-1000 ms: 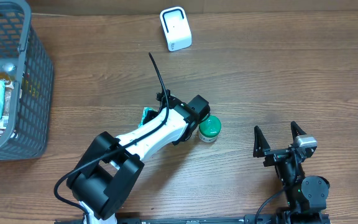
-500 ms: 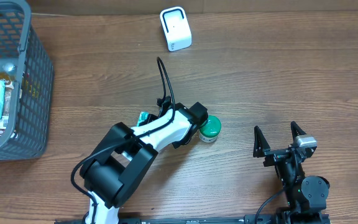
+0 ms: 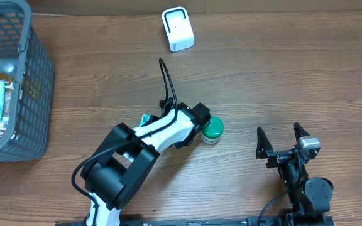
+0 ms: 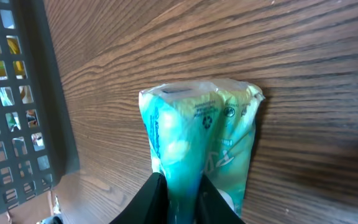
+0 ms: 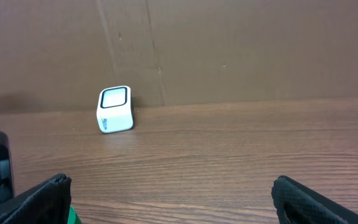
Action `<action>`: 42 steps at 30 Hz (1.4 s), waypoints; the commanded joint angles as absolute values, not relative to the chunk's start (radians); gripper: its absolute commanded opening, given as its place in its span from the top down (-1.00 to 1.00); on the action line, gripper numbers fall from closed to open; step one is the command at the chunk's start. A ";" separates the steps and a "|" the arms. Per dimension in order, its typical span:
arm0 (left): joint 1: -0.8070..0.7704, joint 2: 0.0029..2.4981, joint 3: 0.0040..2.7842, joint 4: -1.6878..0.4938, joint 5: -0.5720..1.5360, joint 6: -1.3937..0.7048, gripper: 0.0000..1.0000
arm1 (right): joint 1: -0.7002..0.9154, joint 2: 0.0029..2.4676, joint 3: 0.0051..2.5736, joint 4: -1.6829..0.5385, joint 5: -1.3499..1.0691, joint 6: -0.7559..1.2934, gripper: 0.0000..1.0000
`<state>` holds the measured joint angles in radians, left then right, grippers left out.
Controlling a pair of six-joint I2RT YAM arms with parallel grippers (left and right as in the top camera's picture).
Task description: Scan the item barcode
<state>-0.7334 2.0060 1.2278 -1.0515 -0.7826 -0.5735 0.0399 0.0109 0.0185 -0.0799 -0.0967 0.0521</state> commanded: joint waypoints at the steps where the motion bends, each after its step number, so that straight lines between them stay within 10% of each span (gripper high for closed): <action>1: -0.742 2.019 1.291 -1.077 -0.757 -0.583 0.61 | 0.038 0.003 0.008 -0.077 -0.088 0.052 -1.00; 15: -0.685 2.018 1.400 -1.160 -0.646 -0.655 0.31 | 0.038 0.003 0.008 -0.077 -0.088 0.052 -1.00; 30: -0.171 1.918 1.459 -1.125 0.215 -0.158 0.31 | 0.038 0.003 0.008 -0.077 -0.088 0.052 -1.00; 42: -0.116 1.919 1.352 -1.068 0.155 -0.087 0.27 | 0.038 0.003 0.008 -0.077 -0.088 0.052 -1.00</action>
<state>-0.1162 1.9427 1.3758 -1.0863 0.1719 -0.1009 0.0399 0.0109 0.0185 -0.0803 -0.0963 0.0521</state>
